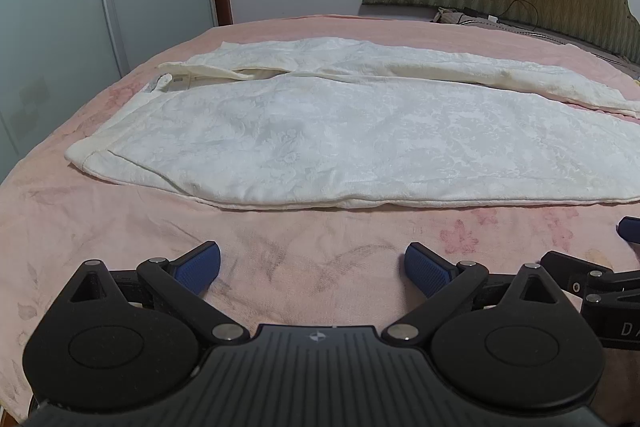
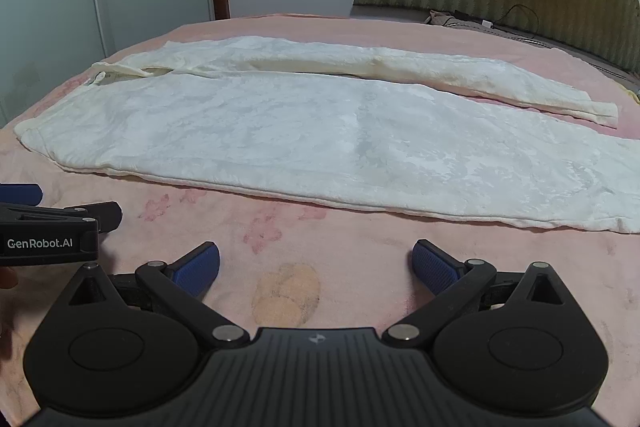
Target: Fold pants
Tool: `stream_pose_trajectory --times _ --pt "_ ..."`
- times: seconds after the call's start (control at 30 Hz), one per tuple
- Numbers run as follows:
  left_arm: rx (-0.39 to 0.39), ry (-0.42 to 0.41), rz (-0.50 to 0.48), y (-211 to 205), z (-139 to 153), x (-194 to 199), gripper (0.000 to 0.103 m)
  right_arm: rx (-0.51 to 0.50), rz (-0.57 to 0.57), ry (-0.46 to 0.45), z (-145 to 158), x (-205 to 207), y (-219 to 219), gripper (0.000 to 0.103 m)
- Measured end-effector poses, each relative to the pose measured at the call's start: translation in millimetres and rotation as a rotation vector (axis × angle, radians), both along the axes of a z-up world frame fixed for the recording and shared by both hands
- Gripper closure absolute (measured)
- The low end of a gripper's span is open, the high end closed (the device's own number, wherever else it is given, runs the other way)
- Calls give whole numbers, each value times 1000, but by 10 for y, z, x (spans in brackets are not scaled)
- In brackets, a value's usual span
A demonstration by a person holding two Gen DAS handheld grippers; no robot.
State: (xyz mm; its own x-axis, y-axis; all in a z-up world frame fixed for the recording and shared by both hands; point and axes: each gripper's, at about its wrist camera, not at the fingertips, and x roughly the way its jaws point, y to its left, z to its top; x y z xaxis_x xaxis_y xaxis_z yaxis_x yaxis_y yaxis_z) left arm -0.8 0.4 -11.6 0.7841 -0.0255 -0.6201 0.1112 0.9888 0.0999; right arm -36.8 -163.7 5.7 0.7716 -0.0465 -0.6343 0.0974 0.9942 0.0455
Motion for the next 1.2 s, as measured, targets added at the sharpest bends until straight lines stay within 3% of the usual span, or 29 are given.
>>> stream_pose_trajectory --times 1.2 --pt "-48 -10 7 68 -66 20 0 16 16 -16 -3 -13 -33 0"
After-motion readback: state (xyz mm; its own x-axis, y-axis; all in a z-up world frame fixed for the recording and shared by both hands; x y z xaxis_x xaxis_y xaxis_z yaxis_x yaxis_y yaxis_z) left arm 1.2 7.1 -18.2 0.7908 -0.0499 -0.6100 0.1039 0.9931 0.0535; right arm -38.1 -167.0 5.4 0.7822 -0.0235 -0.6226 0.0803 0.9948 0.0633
